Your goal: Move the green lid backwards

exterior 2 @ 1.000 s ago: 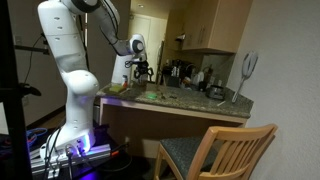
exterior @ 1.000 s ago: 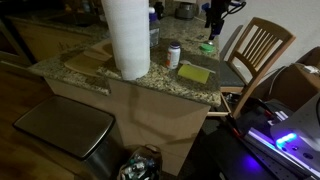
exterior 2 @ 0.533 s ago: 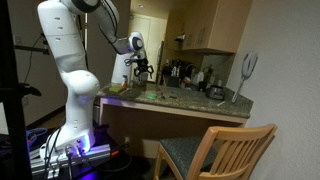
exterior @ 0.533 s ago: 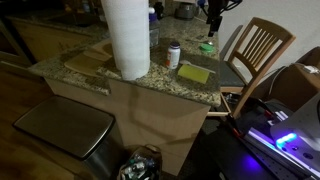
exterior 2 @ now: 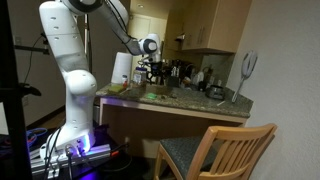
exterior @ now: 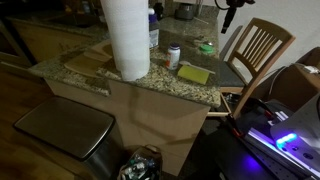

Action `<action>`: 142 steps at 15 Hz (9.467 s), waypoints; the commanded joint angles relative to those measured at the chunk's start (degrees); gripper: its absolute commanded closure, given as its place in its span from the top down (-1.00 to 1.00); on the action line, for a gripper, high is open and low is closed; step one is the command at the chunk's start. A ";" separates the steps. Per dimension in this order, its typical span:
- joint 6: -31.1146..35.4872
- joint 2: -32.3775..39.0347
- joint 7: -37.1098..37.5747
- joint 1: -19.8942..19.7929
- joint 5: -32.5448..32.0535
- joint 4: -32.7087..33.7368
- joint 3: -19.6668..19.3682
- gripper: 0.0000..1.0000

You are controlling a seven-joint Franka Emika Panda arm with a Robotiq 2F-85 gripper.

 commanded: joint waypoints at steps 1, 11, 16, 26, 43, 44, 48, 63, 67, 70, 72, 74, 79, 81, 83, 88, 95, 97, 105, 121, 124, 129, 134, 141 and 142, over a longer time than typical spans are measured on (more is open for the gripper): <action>-0.23 0.11 0.35 1.69 -0.66 0.14 -1.63 1.00; 0.66 3.18 0.94 6.51 0.96 -2.39 -0.74 1.00; 2.60 7.41 0.64 6.44 2.01 -0.67 -1.09 1.00; 9.79 13.36 0.37 4.66 5.00 0.19 -3.78 1.00; 10.38 13.40 0.08 8.64 6.32 0.26 -5.05 1.00; 10.38 13.40 0.11 8.75 6.32 0.26 -5.11 1.00; 10.00 18.86 0.23 8.65 6.25 3.02 -5.47 1.00; 7.62 16.63 -0.31 10.20 6.77 1.85 -6.06 0.04; 4.98 14.76 -5.46 10.79 11.36 2.45 -5.55 0.04; 3.12 14.10 -10.91 12.19 15.58 2.66 -4.76 0.04; 2.15 13.68 -12.79 13.49 16.03 2.51 -4.03 0.04; 1.71 13.43 -13.49 15.03 15.32 1.80 -2.93 0.04; 2.74 13.88 -13.14 18.49 13.41 0.49 0.00 0.04; 2.73 14.40 -11.57 18.44 13.94 2.09 -0.16 0.54; 2.73 14.43 -11.48 18.46 13.94 2.12 -0.22 0.54; 6.32 18.45 -6.31 19.26 5.84 4.98 0.61 0.04; 5.32 25.52 -2.31 20.65 -2.83 12.84 -0.59 0.04; 3.87 27.54 -5.41 19.85 1.05 15.71 -1.41 0.04; -2.60 32.75 -14.67 18.76 11.26 24.18 -3.97 0.04; -6.37 38.18 -16.90 19.84 9.28 31.44 -5.58 1.00; -3.82 38.35 -16.31 20.07 8.69 31.28 -5.84 1.00; -0.94 38.68 -15.79 20.49 7.04 31.18 -6.46 1.00; -6.44 25.00 -15.75 20.74 10.87 20.98 -4.42 1.00; -3.98 3.14 -6.95 21.10 2.65 11.97 -0.65 1.00; -3.97 -0.27 -5.48 20.57 1.76 11.25 0.12 1.00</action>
